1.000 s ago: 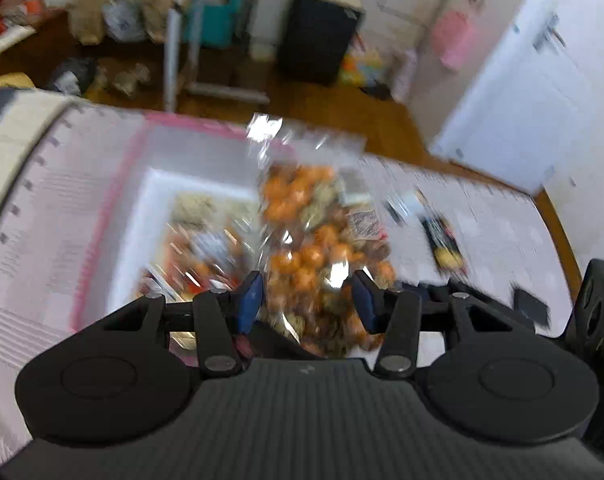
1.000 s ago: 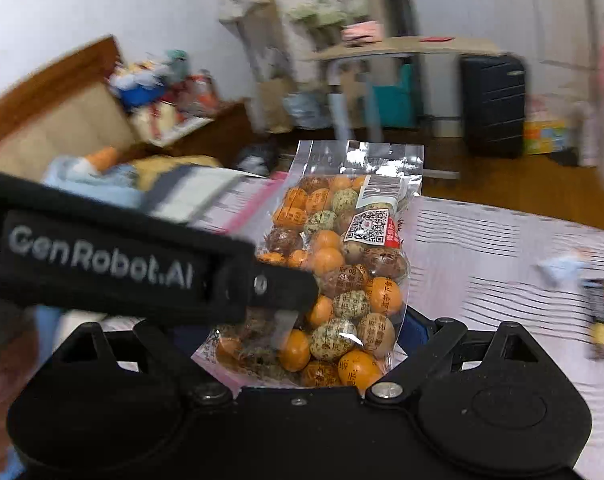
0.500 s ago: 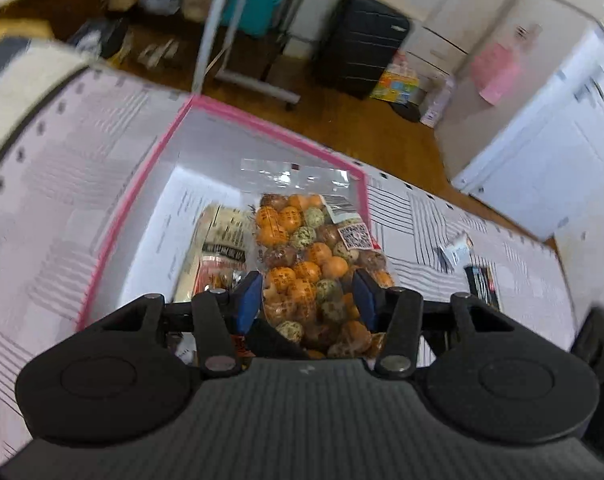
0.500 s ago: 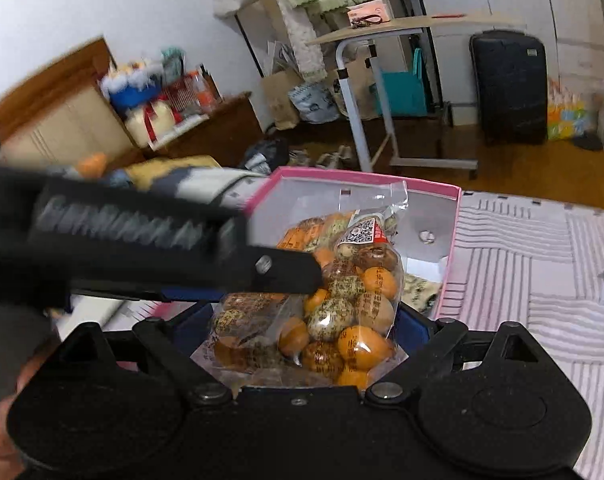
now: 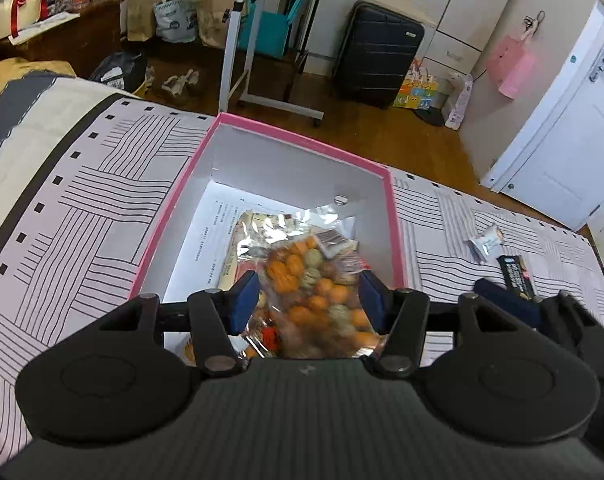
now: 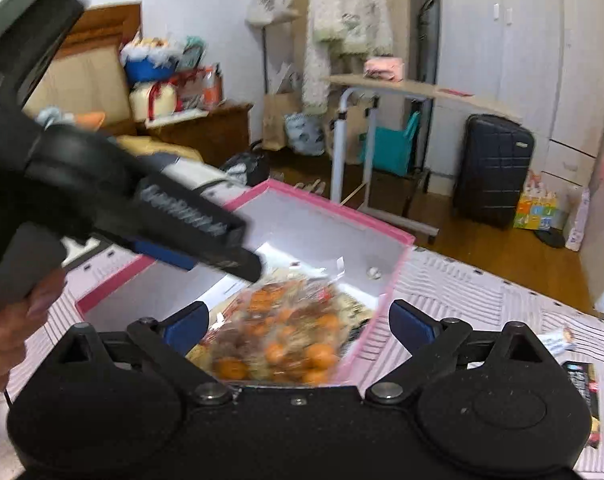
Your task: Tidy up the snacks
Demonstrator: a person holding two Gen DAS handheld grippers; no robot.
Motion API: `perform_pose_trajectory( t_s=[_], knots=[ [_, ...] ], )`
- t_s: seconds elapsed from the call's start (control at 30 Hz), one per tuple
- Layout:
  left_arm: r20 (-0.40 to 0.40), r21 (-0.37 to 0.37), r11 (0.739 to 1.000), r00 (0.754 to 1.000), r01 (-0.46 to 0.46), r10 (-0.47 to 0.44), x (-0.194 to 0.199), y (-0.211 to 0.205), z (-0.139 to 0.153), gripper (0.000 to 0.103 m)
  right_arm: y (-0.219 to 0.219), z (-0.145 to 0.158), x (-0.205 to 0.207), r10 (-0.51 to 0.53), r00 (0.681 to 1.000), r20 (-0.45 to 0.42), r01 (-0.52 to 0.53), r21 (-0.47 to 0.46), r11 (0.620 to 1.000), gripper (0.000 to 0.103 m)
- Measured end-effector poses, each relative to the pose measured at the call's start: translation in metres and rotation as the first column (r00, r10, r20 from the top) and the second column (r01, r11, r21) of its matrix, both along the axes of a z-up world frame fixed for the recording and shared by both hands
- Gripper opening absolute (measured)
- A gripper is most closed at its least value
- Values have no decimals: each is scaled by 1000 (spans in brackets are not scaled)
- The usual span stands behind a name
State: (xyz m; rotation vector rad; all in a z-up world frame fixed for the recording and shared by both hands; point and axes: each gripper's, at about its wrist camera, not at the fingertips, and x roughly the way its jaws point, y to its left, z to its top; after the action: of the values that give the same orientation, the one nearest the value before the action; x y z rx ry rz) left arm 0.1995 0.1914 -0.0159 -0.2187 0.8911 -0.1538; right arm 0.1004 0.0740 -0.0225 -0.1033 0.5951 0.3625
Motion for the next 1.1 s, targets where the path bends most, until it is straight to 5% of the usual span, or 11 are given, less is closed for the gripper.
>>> perform_pose_trajectory(
  t_s=[0.17,0.53,0.8,0.93,1.1],
  knots=[
    [25,4,997,997,76,-76,-24,-19,20,54,-45,14,-25,-72,997,13,71,32,997,98],
    [57,-15,962,961,272,-271,-47,-114,35,54,-158,-5,-66,-248,969,16,244,117,963,98],
    [30,-28,922,922,387,-386,-37,-196,4,52,-225,-39,-85,-281,959,-28,279,-66,958,96],
    [34,-43,904,905,426,-425,-25,-240,-23,52,-256,-58,-71,-284,957,-64,282,-36,959,95],
    [2,-107,908,913,405,-407,4,-285,-62,52,-272,-83,-38,-268,959,-89,269,-8,963,95]
  ],
)
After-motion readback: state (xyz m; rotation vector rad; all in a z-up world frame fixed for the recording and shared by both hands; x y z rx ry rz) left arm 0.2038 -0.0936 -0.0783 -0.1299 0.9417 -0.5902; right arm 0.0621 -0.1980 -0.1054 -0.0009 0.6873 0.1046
